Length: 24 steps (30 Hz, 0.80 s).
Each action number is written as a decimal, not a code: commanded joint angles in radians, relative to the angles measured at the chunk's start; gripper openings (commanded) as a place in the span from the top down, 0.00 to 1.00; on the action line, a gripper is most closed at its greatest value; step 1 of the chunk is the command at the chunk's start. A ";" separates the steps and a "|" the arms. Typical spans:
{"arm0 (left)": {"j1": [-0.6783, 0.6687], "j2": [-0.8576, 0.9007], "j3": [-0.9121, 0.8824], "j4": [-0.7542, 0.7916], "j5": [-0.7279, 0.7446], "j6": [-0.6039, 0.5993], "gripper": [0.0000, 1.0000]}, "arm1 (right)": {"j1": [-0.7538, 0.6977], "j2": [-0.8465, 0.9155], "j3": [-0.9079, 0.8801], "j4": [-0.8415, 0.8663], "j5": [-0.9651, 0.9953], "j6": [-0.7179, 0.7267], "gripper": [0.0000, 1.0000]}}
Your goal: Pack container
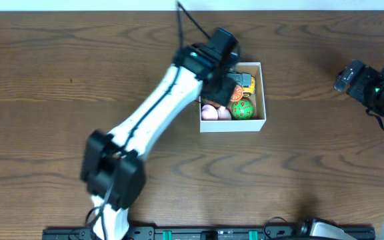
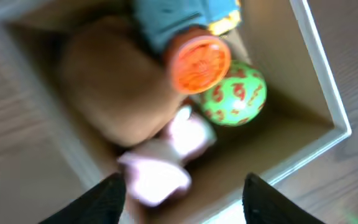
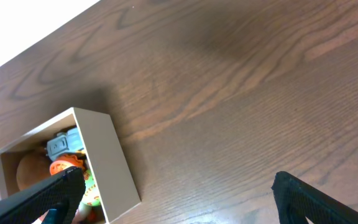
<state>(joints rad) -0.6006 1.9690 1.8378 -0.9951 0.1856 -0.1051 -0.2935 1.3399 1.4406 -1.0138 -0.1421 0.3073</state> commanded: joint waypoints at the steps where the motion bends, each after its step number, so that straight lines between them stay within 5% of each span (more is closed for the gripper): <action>1: 0.056 -0.198 0.013 -0.055 -0.161 -0.016 0.31 | -0.005 0.003 0.002 0.000 -0.004 0.014 0.01; 6: 0.159 -0.404 0.013 -0.124 -0.349 -0.095 0.02 | -0.005 0.003 0.002 0.000 -0.004 0.014 0.01; 14: 0.393 -0.661 0.013 -0.196 -0.370 -0.101 0.02 | -0.004 0.003 0.002 0.032 -0.009 0.012 0.01; 19: 0.486 -0.750 0.012 -0.247 -0.370 -0.100 0.02 | 0.044 -0.045 0.004 0.097 -0.288 -0.366 0.01; 24: 0.511 -0.781 0.012 -0.295 -0.370 -0.099 0.02 | 0.152 -0.169 0.004 0.121 -0.330 -0.429 0.01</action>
<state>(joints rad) -0.0994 1.1931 1.8416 -1.2808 -0.1688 -0.1909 -0.1989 1.2751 1.4368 -0.9024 -0.3725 0.0109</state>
